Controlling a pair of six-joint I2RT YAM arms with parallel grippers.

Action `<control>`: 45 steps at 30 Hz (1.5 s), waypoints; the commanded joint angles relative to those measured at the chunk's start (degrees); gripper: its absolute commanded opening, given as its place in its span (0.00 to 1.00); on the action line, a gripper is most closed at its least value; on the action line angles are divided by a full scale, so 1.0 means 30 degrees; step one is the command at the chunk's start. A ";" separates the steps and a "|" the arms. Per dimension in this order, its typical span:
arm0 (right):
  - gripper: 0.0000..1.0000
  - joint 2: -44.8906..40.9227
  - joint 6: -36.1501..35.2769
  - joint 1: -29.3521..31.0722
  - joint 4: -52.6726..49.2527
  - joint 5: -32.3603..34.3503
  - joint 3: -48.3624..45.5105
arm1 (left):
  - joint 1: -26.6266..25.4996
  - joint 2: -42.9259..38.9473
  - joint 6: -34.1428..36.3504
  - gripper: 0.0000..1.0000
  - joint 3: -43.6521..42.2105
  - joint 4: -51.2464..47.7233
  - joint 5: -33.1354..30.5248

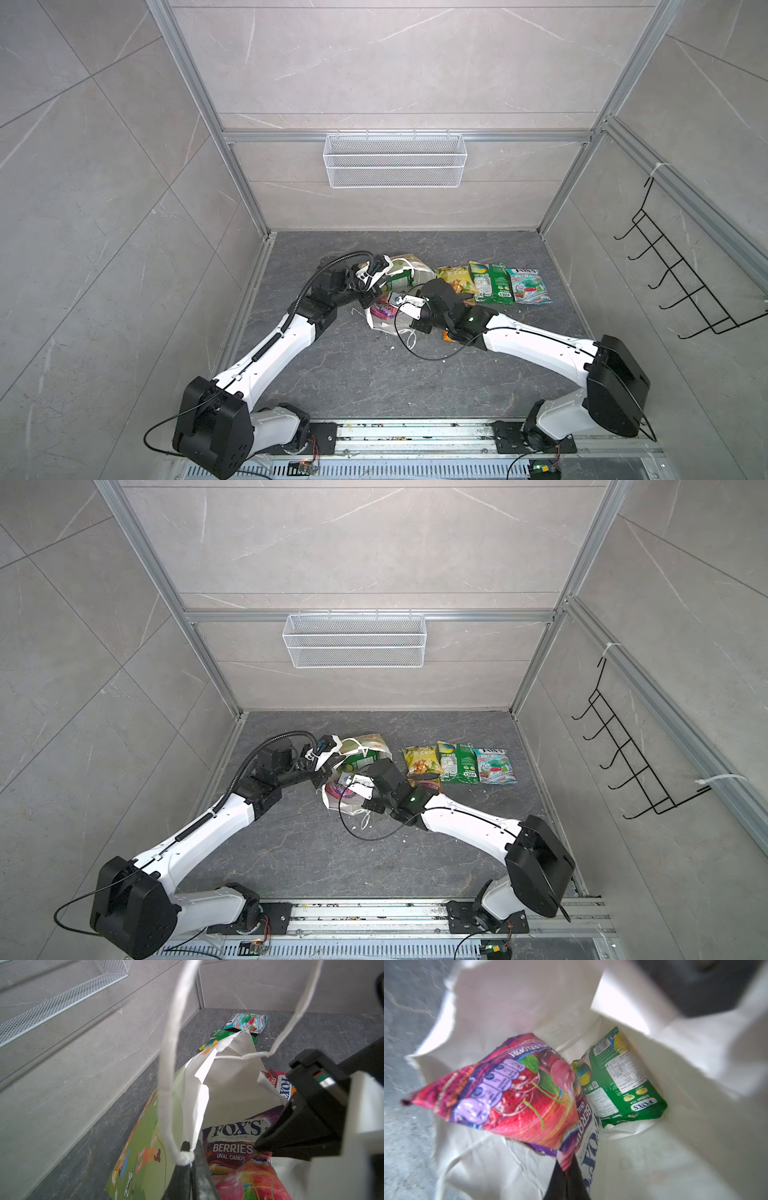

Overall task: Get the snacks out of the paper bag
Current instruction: 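Lift the purple berries pack up out of the paper bag with the right gripper, then lower the purple berries pack onto the table beside the orange pack and release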

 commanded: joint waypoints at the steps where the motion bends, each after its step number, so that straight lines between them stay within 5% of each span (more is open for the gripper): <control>1: 0.00 -0.1447 0.1063 0.0098 -0.0350 -0.0799 0.0044 | 0.0033 0.0254 -0.0241 0.00 0.0390 0.0752 -0.0614; 18: 0.00 -0.6543 0.3468 0.0097 -0.4177 -0.2280 0.1767 | 0.0034 0.0174 -0.0833 0.00 0.0425 0.1802 -0.3179; 35: 0.00 -1.0131 0.7698 -0.0182 -0.6468 0.5526 0.2178 | 0.0029 -0.0291 -0.1566 0.00 -0.0188 0.2253 -0.2767; 45: 0.00 -0.8285 1.3042 -0.4918 -0.9601 0.6625 0.1674 | 0.0030 -0.0456 -0.1619 0.00 -0.0509 0.2587 -0.2788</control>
